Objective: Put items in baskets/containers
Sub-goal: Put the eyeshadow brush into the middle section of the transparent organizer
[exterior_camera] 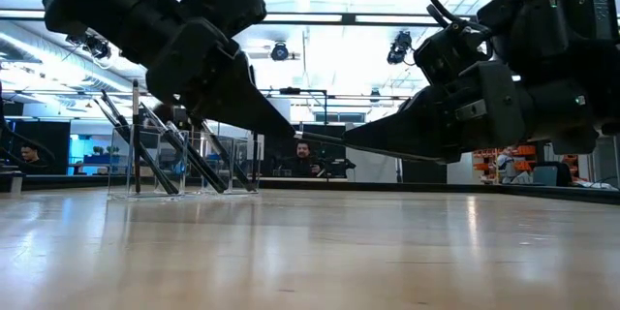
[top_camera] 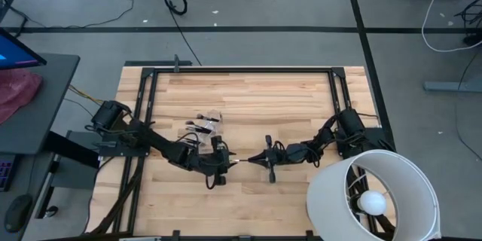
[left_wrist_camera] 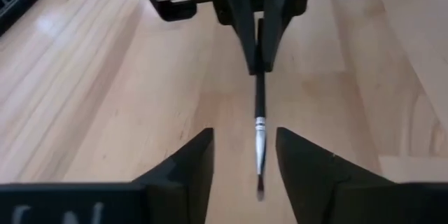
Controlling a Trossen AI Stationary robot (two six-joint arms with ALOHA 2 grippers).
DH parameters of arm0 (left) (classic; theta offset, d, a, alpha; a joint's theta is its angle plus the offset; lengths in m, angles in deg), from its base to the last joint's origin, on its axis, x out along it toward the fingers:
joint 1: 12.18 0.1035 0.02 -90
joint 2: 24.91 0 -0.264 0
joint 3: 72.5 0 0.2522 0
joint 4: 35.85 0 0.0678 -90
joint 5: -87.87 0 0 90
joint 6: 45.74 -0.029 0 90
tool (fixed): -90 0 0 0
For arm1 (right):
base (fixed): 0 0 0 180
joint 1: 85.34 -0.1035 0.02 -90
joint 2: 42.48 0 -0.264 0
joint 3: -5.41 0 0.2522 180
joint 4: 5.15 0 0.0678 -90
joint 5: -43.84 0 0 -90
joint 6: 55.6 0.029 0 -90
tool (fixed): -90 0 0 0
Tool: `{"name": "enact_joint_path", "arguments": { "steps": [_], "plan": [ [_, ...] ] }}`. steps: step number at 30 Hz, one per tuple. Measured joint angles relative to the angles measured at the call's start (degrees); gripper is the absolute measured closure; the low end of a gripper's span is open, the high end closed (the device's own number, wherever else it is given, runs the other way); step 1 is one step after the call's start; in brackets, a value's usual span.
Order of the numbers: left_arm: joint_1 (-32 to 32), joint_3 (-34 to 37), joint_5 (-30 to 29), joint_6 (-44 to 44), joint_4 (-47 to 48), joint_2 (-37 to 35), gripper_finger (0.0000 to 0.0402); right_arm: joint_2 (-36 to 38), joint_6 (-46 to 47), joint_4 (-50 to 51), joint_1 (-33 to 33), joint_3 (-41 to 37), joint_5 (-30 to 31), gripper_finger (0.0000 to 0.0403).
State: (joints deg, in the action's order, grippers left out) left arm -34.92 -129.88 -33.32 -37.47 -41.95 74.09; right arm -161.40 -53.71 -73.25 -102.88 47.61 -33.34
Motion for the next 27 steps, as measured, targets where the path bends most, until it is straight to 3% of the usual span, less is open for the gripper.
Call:
{"name": "enact_joint_path", "arguments": {
  "steps": [13, 20, 27],
  "plan": [
    [-0.02, 0.0, 1.74, -0.01, 0.02, 0.0, 0.0387, 0.07, 0.0, -0.7, 0.0, 0.04, -0.03, 0.0394],
    [-0.02, 0.0, 1.7, -0.17, 0.24, -0.01, 0.0384, 0.09, 0.51, -0.21, 0.0, 0.09, 0.03, 0.0381],
    [-0.03, -0.09, 1.81, 0.33, 11.03, -6.72, 0.0391, 0.11, 2.93, 3.23, -0.13, 0.13, 0.37, 0.0315]
  ]
}}
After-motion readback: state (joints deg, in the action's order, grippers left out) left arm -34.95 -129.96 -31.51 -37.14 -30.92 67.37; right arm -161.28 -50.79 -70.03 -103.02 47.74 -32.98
